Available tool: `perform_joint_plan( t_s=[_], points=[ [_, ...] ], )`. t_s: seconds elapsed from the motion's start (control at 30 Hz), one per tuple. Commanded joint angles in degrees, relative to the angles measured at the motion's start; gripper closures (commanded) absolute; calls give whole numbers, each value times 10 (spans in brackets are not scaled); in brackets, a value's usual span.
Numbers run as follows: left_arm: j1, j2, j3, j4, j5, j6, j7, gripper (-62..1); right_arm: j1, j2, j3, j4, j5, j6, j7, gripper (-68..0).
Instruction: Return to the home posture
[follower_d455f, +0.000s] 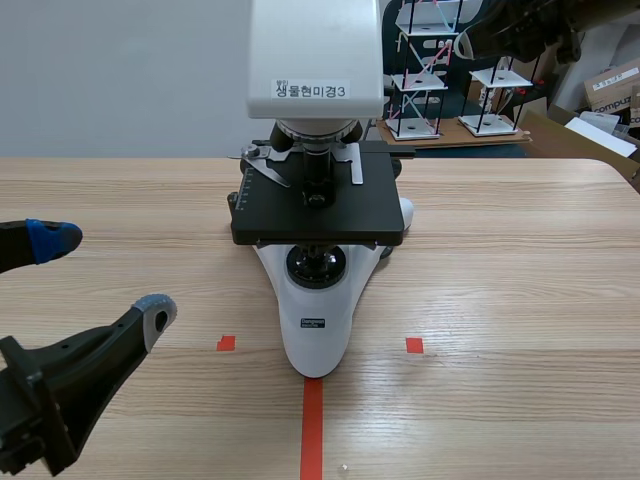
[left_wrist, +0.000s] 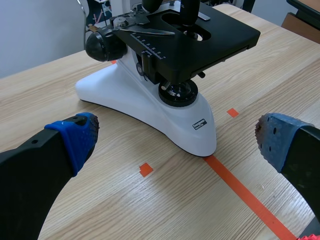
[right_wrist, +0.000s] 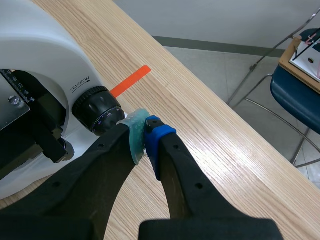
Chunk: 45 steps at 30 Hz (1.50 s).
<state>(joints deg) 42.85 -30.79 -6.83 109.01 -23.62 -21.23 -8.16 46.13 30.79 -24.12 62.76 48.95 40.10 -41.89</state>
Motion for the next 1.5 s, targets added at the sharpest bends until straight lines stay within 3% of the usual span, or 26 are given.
perform_joint_plan(
  t_s=[0.0,0.47,0.53,0.63,0.77,0.93,1.03,1.13,1.3,1.4,1.47],
  points=[
    [-2,1,-3,12,-5,-1,-10,-623,18,0,0,7,8,1,9,-10],
    [-2,2,-3,12,-5,-2,-10,-623,8,5,2,9,8,0,34,-24],
    [-2,2,-3,12,-5,-2,-10,-623,-7,17,6,20,8,0,56,-98],
    [-2,1,-3,12,-5,-1,-10,-623,-47,47,22,47,8,0,91,-270],
    [-2,1,-3,12,-5,-2,-10,-623,-124,89,66,100,0,0,130,-388],
    [-2,1,-3,12,-5,-1,-16,-623,-279,138,150,172,-31,-5,268,-506],
    [-2,1,-3,12,-5,-1,-27,-623,-391,148,209,217,-41,-37,349,-562],
    [-2,1,-3,12,-5,-1,-28,-623,-511,147,264,263,-80,-63,449,-590],
    [-2,2,-3,12,-5,-1,-29,-623,-695,124,343,346,-182,-128,607,-596],
    [-2,1,-3,12,-5,-1,-30,-623,-778,99,376,392,-243,-165,660,-623],
    [-2,1,-3,12,-5,-1,-30,-623,-817,85,386,416,-268,-169,668,-625]
  ],
)
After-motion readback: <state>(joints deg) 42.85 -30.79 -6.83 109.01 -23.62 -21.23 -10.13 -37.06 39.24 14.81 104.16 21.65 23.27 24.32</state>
